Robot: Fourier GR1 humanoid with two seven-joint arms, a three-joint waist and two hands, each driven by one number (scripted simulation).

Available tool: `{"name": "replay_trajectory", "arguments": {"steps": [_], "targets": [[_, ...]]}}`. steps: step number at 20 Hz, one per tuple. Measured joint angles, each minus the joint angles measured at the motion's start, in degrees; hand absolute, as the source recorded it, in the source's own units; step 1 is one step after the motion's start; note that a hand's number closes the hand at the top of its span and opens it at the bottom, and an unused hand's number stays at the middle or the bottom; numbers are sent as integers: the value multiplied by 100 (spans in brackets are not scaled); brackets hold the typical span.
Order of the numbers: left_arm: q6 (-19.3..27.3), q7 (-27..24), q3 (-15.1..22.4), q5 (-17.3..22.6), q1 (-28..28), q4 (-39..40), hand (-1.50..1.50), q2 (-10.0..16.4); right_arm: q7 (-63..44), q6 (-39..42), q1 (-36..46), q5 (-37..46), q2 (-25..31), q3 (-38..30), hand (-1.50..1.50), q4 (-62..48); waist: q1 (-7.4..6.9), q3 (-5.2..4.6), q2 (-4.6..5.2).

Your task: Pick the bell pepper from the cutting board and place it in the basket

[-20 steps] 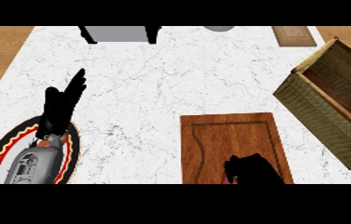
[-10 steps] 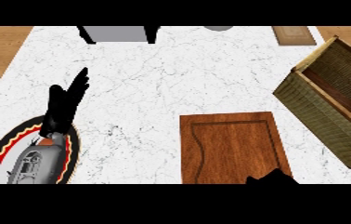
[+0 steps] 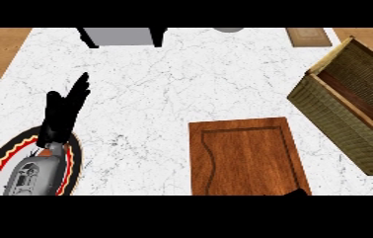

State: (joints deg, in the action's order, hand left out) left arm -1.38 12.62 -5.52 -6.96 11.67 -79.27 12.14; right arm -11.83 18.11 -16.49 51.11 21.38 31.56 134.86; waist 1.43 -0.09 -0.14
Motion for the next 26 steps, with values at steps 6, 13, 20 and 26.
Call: {"name": "replay_trajectory", "arguments": {"steps": [6,13,20,26], "targets": [[-1,-37,-40,4,-56,-23,0,40,-261,110,316,-141,-846,-187,150,90,6,-12,-9],[-2,63,2,-3,-2,-78,0,9,-890,570,1081,-287,-1712,-599,150,85,-18,-20,-15],[9,49,56,-17,-46,-104,0,-57,-1677,1185,2289,-392,-2028,-1486,150,15,-26,-23,-31],[16,68,26,-10,-69,-95,0,-44,-2077,2146,3648,-468,-1262,-2903,150,-162,-21,-19,-33]]}}
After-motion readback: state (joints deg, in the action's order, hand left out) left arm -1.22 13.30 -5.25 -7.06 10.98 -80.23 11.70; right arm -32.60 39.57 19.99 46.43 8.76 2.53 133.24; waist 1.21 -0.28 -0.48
